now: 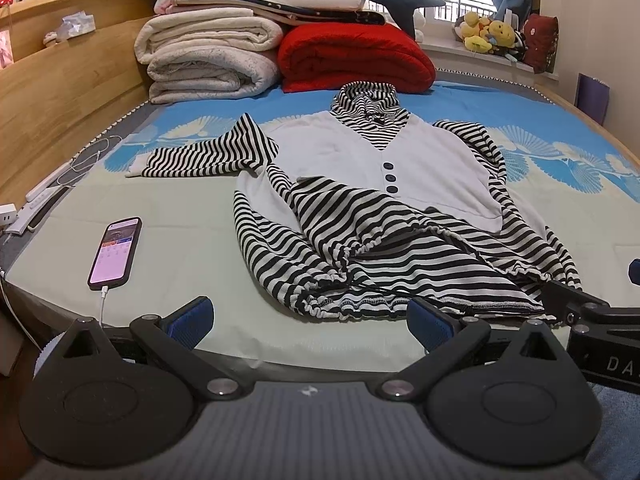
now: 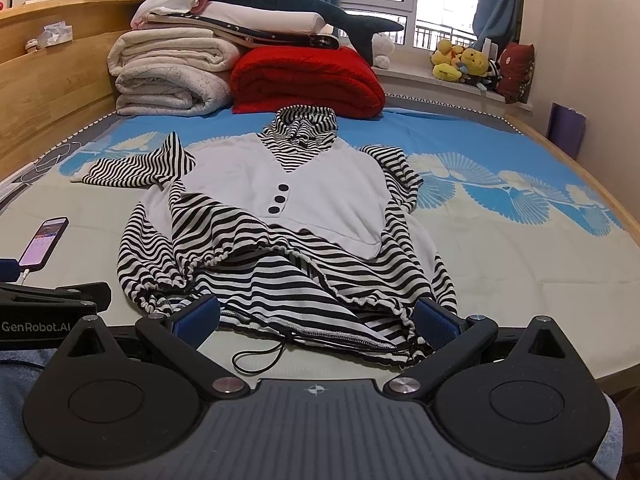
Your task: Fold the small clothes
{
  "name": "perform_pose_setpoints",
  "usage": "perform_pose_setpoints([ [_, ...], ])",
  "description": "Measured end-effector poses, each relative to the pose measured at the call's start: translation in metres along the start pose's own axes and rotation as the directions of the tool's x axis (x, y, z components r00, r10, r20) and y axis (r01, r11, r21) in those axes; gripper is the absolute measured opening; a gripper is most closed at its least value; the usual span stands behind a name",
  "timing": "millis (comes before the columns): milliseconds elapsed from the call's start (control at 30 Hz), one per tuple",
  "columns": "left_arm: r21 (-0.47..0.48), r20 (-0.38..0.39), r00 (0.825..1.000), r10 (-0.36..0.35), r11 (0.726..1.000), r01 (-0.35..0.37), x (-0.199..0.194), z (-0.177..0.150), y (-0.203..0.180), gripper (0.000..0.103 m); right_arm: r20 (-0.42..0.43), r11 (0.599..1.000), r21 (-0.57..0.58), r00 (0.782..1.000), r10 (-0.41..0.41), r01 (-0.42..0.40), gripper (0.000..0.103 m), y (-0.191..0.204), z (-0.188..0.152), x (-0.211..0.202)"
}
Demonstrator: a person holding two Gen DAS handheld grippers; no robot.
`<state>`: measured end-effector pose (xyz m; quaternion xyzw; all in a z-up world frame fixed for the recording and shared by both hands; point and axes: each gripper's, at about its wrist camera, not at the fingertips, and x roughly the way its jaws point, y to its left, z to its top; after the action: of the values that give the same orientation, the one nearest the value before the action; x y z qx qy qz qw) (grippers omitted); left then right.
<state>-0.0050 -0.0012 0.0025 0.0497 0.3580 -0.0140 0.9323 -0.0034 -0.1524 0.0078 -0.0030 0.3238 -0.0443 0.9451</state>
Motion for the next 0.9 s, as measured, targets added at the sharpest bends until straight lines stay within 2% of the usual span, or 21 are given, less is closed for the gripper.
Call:
perform_pose_setpoints([
  [900,0.002,0.000,1.000,-0.001,1.000,0.001,-0.0023,0.0002,0.0002,0.103,0.001,1.000,-0.002,1.000,0.004,-0.004,0.102,0.0000,0.0003,-0.0027],
])
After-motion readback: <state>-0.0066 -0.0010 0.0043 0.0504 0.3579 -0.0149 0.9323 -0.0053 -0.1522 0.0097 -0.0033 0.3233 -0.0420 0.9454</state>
